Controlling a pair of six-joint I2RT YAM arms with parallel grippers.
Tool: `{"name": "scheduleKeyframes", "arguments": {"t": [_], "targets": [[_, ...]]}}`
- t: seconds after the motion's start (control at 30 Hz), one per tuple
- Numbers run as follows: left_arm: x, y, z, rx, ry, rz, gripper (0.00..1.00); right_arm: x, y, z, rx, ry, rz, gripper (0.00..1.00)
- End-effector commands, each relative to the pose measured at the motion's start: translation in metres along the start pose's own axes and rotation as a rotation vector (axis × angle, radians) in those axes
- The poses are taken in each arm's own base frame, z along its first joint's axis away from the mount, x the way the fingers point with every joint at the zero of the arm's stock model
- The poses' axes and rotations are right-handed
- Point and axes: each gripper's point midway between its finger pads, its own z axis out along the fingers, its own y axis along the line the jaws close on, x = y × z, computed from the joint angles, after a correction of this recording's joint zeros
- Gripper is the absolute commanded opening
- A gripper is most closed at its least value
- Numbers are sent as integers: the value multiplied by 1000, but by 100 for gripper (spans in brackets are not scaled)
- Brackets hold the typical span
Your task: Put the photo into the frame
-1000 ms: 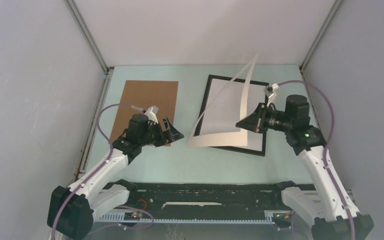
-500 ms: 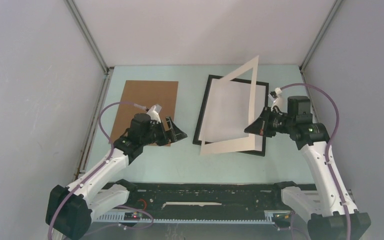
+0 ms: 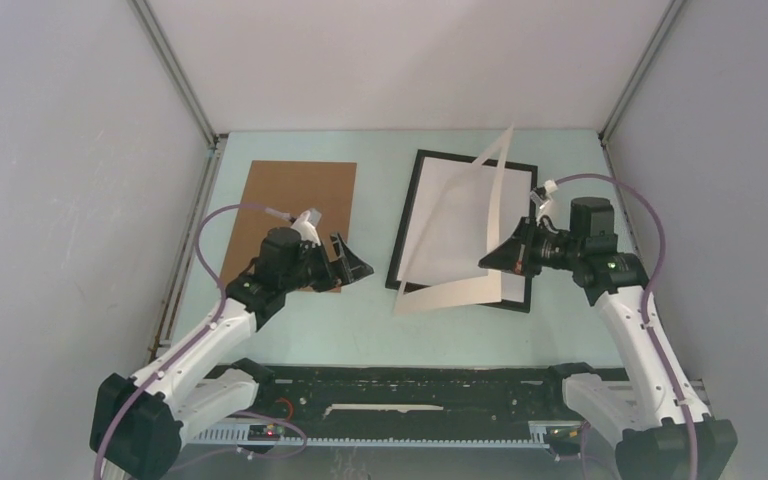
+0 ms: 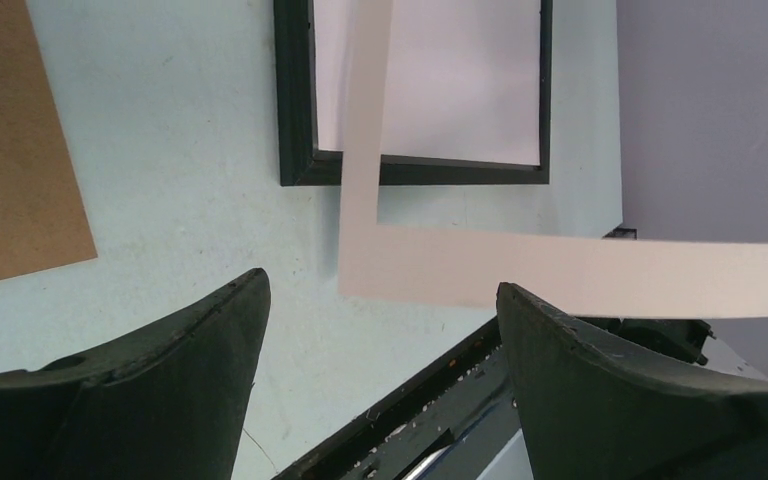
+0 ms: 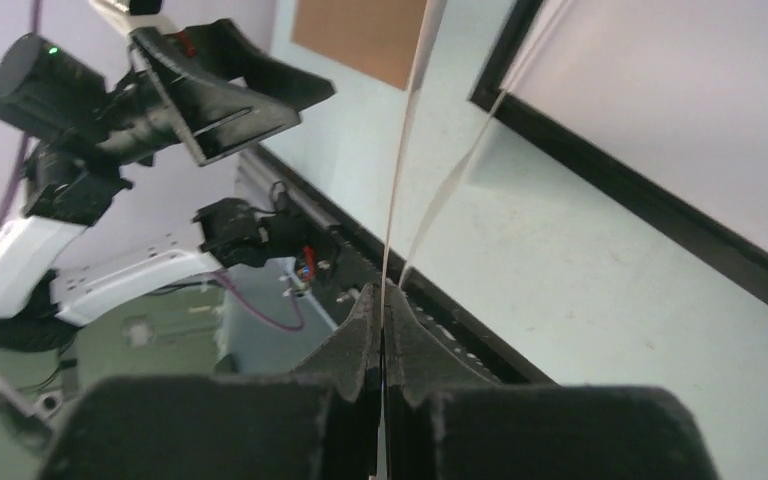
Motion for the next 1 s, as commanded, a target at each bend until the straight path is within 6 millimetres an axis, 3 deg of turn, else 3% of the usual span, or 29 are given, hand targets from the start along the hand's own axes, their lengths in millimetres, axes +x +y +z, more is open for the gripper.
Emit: {"name": "scheduleKeyframes", "arguments": {"t": [0.0, 0.13, 0.27, 0.43, 0.57, 0.73, 0.83, 0.93, 0.97], "targets": [[-23, -13, -13, 0, -101, 31, 89, -7, 59, 7, -268, -8, -43, 0], [-44, -13, -37, -72, -203, 71, 89, -25, 108, 6, -416, -73, -77, 0], [-75, -16, -85, -155, -395, 121, 89, -37, 155, 19, -538, -55, -136, 0], [-95, -18, -142, -221, -579, 145, 89, -35, 175, 81, -573, 1, -93, 0], [-95, -12, -151, -258, -596, 156, 90, -26, 156, 165, -529, 28, 18, 0], [-80, -5, -125, -247, -493, 136, 90, -11, 112, 266, -433, 56, 193, 0], [-70, -4, -105, -209, -430, 120, 90, 0, 89, 309, -354, 63, 235, 0], [-68, -3, -92, -197, -402, 116, 90, 10, 73, 336, -266, 46, 229, 1], [-68, -3, -89, -196, -396, 115, 90, 15, 71, 343, -240, 52, 226, 6]]}}
